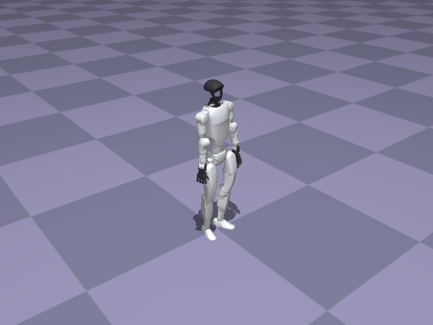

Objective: Upper body actions

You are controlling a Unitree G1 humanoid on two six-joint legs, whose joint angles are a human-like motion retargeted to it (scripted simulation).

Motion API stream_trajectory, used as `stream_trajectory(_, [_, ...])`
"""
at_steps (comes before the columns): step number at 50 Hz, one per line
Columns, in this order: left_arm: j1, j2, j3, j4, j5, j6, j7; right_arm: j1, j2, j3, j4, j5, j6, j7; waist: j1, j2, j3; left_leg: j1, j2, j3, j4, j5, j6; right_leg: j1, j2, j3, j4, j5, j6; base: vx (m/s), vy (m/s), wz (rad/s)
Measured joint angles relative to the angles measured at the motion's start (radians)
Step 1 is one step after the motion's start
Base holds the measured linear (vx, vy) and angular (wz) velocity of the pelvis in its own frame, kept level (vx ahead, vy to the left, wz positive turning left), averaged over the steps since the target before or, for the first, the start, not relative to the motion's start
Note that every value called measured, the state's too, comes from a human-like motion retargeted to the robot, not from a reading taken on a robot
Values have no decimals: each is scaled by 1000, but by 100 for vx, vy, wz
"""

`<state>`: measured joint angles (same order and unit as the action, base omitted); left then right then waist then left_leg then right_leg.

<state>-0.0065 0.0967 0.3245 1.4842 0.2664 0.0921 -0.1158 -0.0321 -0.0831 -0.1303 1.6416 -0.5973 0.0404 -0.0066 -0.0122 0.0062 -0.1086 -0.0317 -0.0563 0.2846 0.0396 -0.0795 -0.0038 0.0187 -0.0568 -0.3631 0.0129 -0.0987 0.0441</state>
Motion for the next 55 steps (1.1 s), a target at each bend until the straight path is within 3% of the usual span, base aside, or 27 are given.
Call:
stream_trajectory(8, [70,4,71,90,-9,32,63,-60,14,121,-131,-172,-64,143,18,-25,21,39,-28,63,5,-37,33,1,-30,45,11,28,26,7,16,-39])
stream_trajectory(15, [124,-3,95,100,20,17,75,-67,-7,111,-131,-183,-65,96,43,-30,21,54,-59,88,10,-70,60,-8,-65,53,38,45,61,6,23,-22])
stream_trajectory(20, [118,6,99,104,11,9,75,-40,-17,-8,-121,-98,-53,18,26,-8,31,42,-47,50,35,-80,72,-70,-91,26,221,83,83,3,23,21])
stream_trajectory(23, [100,18,99,109,-3,5,87,-28,-26,-59,-109,-2,-65,-11,4,36,60,44,4,24,44,-71,73,-179,-45,114,439,112,28,-5,18,29])
stream_trajectory(25, [85,31,96,113,-10,11,93,-19,-32,-88,-100,44,-70,-22,-34,46,81,48,15,-6,48,-64,79,-221,-44,87,476,103,23,-6,8,74])
stream_trajectory(30, [55,48,80,103,-8,11,99,23,-57,-121,-67,78,-84,-71,-98,37,135,70,9,-52,58,-54,103,-363,-52,23,324,52,-66,-1,6,54])
stream_trajectory(37, [-5,57,30,74,-16,16,69,54,-78,-120,-1,38,-58,-116,-176,52,218,105,43,-84,40,-28,129,-618,-27,67,123,-20,-205,-7,4,40])
stream_trajectory(42, [-36,41,5,44,-32,8,62,74,-71,-124,22,50,-57,-130,-216,74,241,92,78,-105,39,-9,134,-738,-34,98,118,-9,-258,-5,2,38])
stream_trajectory(48, [-36,19,-6,22,-31,-11,47,78,-59,-115,28,54,-63,-128,-220,68,244,94,80,-119,49,-11,126,-694,-36,105,126,5,-244,-1,1,9])
stream_trajectory(55, [28,8,3,54,-6,0,44,76,-45,-79,-23,27,-83,-131,-192,36,201,120,35,-119,36,-24,127,-453,-32,77,132,47,-148,7,-3,-16])
